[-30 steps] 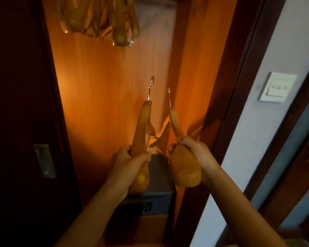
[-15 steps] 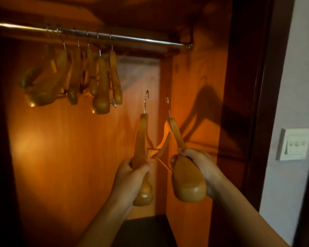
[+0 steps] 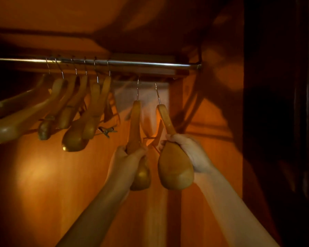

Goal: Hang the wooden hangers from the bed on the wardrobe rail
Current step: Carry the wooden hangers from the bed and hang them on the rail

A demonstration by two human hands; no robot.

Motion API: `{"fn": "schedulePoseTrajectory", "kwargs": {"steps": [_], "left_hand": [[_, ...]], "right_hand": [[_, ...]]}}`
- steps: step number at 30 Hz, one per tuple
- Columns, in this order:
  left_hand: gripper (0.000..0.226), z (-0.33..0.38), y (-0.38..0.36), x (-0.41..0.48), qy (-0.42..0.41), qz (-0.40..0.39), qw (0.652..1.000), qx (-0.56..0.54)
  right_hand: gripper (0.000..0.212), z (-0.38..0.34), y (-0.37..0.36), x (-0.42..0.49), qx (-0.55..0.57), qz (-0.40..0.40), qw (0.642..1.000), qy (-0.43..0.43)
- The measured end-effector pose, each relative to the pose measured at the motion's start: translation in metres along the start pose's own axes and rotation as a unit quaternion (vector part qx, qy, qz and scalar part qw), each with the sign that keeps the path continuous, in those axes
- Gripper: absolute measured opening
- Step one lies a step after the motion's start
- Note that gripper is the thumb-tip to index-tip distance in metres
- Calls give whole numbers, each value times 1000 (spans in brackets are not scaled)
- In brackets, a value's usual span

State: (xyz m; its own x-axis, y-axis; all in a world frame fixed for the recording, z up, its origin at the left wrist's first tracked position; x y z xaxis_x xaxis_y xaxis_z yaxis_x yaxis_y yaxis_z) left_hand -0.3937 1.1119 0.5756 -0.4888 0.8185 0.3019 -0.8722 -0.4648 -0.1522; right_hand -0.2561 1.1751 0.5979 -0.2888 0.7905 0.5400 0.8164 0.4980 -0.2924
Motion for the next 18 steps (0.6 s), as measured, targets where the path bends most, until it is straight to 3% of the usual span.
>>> {"fn": "schedulePoseTrajectory", "kwargs": {"steps": [3,5,9,12,15,18], "left_hand": [[14,24,-2,16,-24,18,999,-26],[4,38,-1,26,-38,27,999,-29],[10,55,2,30,-67,22,997,-15],[5,56,13,25,-69,27,997,-27],[3,63,22,21,-88,27,995,-42],[7,80,20,25,-107,27,993,-30]], "right_hand": [[23,-5,-4,27,6,-17,1000,4],[18,-10,-7,38,17,-30,999,5],[20,-17,-9,48,20,-57,998,1],[10,-16,-9,51,15,-82,996,6],[32,-13,-7,55,19,-99,995,11],[41,-12,-11,58,35,-102,994,12]]}}
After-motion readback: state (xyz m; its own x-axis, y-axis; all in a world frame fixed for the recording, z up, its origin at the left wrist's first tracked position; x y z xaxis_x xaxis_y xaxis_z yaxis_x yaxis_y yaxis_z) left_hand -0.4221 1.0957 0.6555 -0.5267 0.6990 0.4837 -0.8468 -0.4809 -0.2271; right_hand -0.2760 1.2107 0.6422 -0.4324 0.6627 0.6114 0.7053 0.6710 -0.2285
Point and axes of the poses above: each hand's wrist, its own x-axis towards the middle knuckle, its own y-axis out of the back of the hand, z = x × y, the point moved 6 cm from there along x, towards the middle knuckle, and after that the axes turned 8 degrees about y, right-handed, at the moved point
